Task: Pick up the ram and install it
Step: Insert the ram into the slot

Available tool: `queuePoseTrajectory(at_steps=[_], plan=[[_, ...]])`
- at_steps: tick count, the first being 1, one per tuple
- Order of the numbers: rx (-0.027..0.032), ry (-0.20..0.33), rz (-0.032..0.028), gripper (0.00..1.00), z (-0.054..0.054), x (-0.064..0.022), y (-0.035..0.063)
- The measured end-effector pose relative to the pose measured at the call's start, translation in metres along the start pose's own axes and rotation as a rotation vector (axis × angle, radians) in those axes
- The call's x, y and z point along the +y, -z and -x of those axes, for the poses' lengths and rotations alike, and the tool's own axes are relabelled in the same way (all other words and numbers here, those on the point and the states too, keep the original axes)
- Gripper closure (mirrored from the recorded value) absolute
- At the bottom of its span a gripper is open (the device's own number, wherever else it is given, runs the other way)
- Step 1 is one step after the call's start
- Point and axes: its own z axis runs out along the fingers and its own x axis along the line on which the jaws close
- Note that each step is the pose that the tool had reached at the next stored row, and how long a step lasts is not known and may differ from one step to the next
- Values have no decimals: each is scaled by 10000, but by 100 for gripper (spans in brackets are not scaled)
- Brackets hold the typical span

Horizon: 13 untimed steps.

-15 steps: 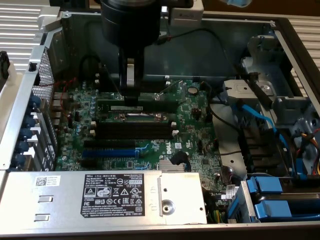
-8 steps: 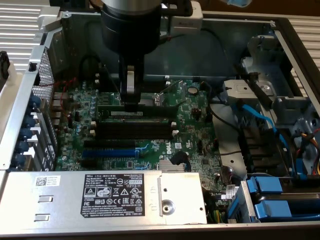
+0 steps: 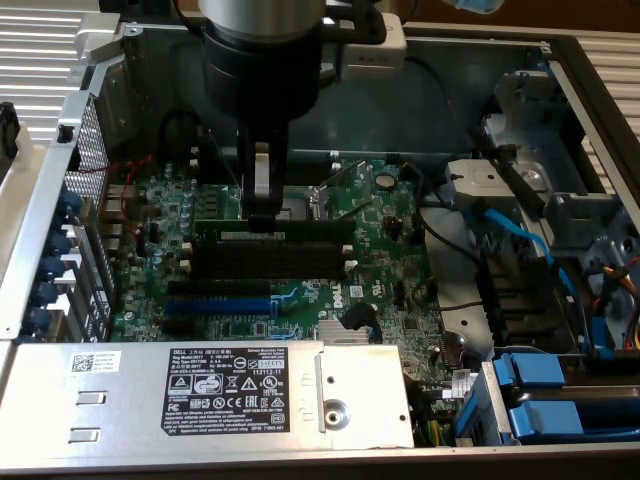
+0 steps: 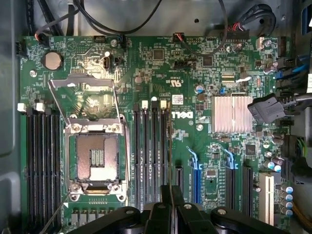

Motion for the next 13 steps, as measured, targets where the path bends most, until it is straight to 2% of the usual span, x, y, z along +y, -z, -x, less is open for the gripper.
queuePoseTrajectory(at_steps=[5, 11, 13], plan=[[0, 101, -24, 88, 0, 0, -19], [1, 102, -50, 88, -4, 0, -103], [6, 105, -81, 88, -5, 0, -113]])
